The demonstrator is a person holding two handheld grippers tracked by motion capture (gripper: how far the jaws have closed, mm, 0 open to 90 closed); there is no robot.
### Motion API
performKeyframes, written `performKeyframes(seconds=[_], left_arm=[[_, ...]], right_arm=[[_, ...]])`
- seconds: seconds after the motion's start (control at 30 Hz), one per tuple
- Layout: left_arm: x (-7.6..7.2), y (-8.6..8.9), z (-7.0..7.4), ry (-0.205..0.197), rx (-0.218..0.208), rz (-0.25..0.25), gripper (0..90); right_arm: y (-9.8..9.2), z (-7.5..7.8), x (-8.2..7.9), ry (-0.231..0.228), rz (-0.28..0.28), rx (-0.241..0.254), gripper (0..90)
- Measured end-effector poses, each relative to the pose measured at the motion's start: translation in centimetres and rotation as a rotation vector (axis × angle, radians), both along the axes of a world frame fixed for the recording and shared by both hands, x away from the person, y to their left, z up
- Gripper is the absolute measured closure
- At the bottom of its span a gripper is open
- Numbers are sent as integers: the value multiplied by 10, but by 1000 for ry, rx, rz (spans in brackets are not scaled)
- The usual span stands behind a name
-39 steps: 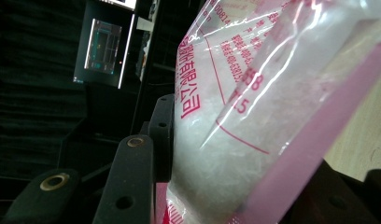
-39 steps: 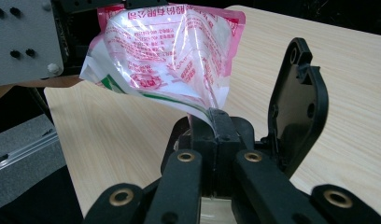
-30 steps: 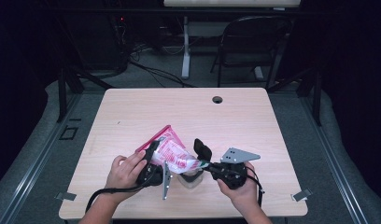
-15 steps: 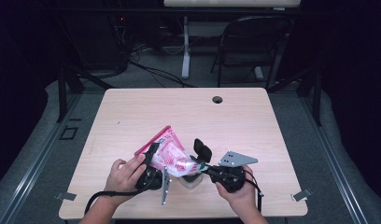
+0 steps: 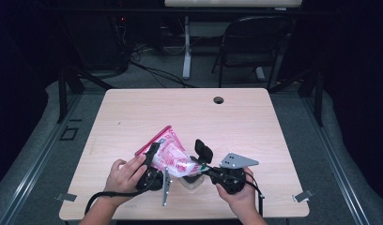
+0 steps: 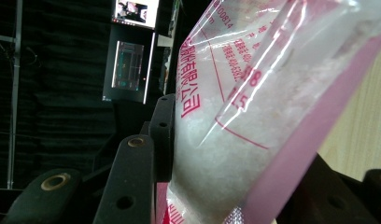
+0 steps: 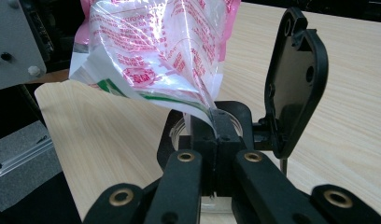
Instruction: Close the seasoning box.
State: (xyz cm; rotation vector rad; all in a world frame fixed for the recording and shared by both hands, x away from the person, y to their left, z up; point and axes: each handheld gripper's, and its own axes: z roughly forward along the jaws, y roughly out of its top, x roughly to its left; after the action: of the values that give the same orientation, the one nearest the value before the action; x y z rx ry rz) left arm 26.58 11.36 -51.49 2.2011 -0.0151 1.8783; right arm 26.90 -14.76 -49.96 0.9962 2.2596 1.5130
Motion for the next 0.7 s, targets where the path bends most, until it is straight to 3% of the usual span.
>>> performKeyframes(seconds=[0.33,0.7], left_arm=[[1,-2,0,-11,12,-10,641],[3,-1,5,22,66,-24,644]], right_arm=[[-2,-2,1,5,-5,-5,900],[-1,-3,0,5,-5,-10,900]])
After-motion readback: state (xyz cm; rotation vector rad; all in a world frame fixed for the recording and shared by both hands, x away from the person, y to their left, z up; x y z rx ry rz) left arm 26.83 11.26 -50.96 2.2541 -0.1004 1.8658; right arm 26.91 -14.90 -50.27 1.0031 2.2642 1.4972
